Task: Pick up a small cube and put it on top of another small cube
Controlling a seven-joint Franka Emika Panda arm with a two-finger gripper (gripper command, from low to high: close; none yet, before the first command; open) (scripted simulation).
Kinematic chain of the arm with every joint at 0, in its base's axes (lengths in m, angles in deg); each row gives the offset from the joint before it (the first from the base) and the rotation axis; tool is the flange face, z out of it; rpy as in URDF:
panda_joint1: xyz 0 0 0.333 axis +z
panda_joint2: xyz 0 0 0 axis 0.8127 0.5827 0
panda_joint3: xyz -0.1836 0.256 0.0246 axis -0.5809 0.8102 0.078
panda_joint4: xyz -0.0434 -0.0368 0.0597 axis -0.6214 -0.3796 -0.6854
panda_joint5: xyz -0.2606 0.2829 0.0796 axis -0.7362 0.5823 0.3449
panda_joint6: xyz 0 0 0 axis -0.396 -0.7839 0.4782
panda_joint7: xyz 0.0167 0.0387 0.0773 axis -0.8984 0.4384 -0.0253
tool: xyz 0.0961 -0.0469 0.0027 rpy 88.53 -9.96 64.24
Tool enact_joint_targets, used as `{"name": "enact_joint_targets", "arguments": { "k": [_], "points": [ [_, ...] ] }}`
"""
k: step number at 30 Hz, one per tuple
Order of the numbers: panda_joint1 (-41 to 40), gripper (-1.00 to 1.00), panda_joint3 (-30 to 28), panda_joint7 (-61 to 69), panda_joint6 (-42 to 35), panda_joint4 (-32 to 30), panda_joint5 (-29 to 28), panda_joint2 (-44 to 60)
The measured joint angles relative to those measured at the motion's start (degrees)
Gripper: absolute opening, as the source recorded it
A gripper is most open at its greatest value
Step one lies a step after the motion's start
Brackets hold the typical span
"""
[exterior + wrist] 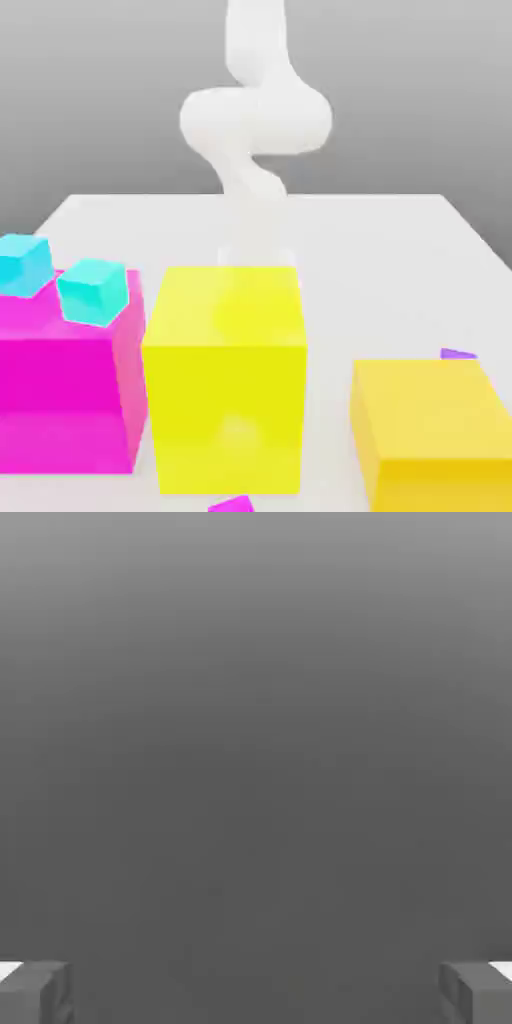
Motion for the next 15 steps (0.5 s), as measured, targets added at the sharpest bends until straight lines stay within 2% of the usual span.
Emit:
{"name": "enact_joint_targets", "arguments": {
  "k": [8, 15],
  "points": [
    [-0.48, 0.00, 12.81, -17.88, 7.96, -6.15, 0.53, 14.23],
    [-0.08, 0.00, 23.72, -35.24, 14.82, -11.44, -1.84, 26.67]
  ]
}}
